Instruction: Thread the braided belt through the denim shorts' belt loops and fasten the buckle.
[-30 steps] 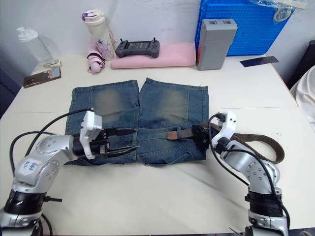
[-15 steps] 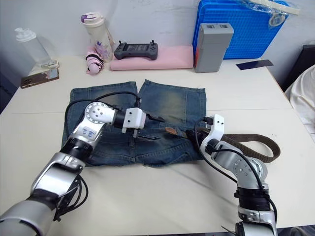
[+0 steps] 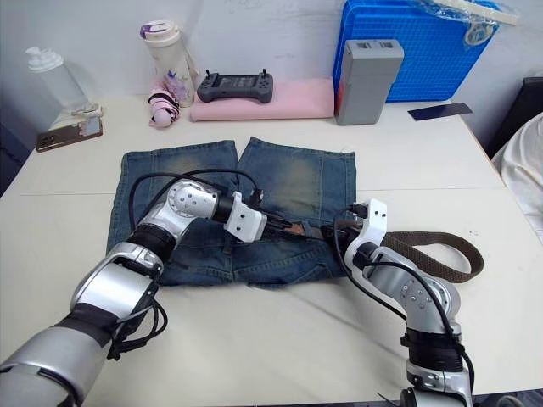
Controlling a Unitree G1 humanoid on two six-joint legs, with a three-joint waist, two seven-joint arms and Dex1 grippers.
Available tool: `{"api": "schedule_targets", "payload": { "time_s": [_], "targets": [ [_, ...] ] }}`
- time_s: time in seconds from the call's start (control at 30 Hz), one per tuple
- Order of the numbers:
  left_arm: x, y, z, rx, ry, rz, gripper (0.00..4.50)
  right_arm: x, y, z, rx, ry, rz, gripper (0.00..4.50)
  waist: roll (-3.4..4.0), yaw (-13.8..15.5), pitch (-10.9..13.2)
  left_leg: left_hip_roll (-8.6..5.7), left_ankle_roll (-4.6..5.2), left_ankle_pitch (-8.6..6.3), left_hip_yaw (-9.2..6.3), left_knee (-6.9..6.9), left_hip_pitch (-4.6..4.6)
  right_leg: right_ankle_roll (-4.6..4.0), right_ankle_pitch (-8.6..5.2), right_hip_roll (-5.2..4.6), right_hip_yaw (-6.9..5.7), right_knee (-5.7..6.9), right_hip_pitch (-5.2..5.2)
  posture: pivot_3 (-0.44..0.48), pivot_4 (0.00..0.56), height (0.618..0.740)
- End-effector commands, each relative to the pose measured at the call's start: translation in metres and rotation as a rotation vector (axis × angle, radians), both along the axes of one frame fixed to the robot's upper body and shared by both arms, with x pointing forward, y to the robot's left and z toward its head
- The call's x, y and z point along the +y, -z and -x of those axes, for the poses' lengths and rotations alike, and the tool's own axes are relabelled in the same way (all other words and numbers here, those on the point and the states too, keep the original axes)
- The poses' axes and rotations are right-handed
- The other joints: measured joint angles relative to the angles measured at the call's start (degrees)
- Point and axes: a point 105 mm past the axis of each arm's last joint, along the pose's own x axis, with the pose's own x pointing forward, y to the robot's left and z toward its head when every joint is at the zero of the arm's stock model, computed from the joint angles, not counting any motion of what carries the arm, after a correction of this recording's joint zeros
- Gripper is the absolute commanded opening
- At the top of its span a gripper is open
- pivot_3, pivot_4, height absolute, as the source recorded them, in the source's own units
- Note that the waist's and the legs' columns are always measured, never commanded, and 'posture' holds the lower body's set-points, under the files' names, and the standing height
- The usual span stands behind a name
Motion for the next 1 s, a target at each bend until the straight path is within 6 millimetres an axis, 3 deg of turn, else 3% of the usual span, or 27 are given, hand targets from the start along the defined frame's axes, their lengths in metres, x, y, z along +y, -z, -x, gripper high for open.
{"api": "schedule_targets", "payload": {
  "time_s": [0.03, 0.07, 0.1, 0.23, 0.37, 0.5, 0.67, 0.83, 1.0],
  "targets": [
    [-0.003, -0.005, -0.003, -0.048, 0.000, 0.003, 0.05, 0.007, 0.010, 0.007, 0.041, -0.039, 0.025, 0.00, 0.00, 0.0, 0.0, 0.00, 0.00, 0.00, 0.00, 0.00, 0.00, 0.00, 0.00, 0.00, 0.00, 0.01, -0.01, 0.000, 0.150, 0.676],
    [-0.004, -0.006, -0.003, -0.053, 0.001, 0.009, 0.05, 0.006, 0.007, 0.006, 0.029, -0.030, 0.019, 0.00, 0.00, 0.1, 0.0, 0.00, 0.00, 0.00, 0.00, 0.00, 0.00, 0.00, 0.00, 0.00, 0.00, 0.02, -0.02, 0.000, 0.150, 0.676],
    [-0.004, -0.006, -0.003, -0.055, 0.001, 0.013, 0.00, 0.005, 0.005, 0.006, 0.021, -0.024, 0.014, 0.90, 0.00, 0.1, 0.0, 0.00, 0.00, 0.00, -0.01, 0.01, -0.01, 0.00, 0.00, 0.00, 0.00, 0.02, -0.02, 0.000, 0.150, 0.676],
    [-0.005, -0.008, -0.002, -0.054, -0.001, 0.031, 0.00, -0.002, -0.025, 0.008, -0.069, -0.031, -0.063, 2.50, 0.00, 0.1, 0.0, -0.03, 0.01, -0.01, -0.02, 0.06, -0.06, 0.00, 0.00, -0.01, 0.00, 0.04, -0.05, 0.000, 0.150, 0.676],
    [0.000, -0.012, -0.002, -0.051, -0.002, 0.036, 0.00, -0.001, -0.059, 0.033, -0.195, -0.199, -0.014, 4.44, 0.01, 0.1, 0.0, -0.11, 0.08, -0.04, 0.00, 0.24, -0.39, 0.00, 0.00, -0.08, 0.06, 0.33, -0.42, 0.000, 0.150, 0.676],
    [0.005, -0.027, 0.002, -0.075, 0.021, 0.046, 0.00, 0.007, -0.065, 0.070, -0.306, -0.455, 0.295, 4.44, 0.03, -0.1, 0.0, -0.11, 0.11, -0.18, 0.01, 0.81, -1.22, 0.01, 0.00, -0.07, 0.04, 0.53, -1.11, 0.000, 0.150, 0.676],
    [0.017, -0.037, 0.010, -0.096, 0.021, 0.053, 0.00, 0.031, -0.059, 0.101, -0.535, -0.706, 0.669, 4.44, 0.06, 0.0, 0.0, -0.06, 0.08, -0.21, 0.05, 0.87, -1.22, 0.01, 0.00, -0.05, 0.04, 0.55, -1.11, 0.000, 0.150, 0.676],
    [0.037, -0.037, 0.025, -0.072, -0.012, 0.075, 0.00, 0.028, -0.025, 0.086, -0.827, -0.779, 1.168, 4.44, 0.05, 0.0, 0.0, -0.11, 0.09, -0.22, 0.05, 1.00, -1.21, 0.03, 0.01, -0.04, 0.02, 0.57, -1.09, 0.000, 0.150, 0.676],
    [0.057, -0.040, 0.035, -0.046, -0.082, 0.084, 0.00, 0.021, 0.010, 0.078, -0.910, -0.832, 1.378, 4.44, 0.03, -0.1, 0.0, -0.10, 0.04, -0.24, 0.06, 0.98, -1.20, 0.03, 0.01, -0.01, 0.04, 0.68, -1.18, 0.000, 0.150, 0.676]
  ]
}}
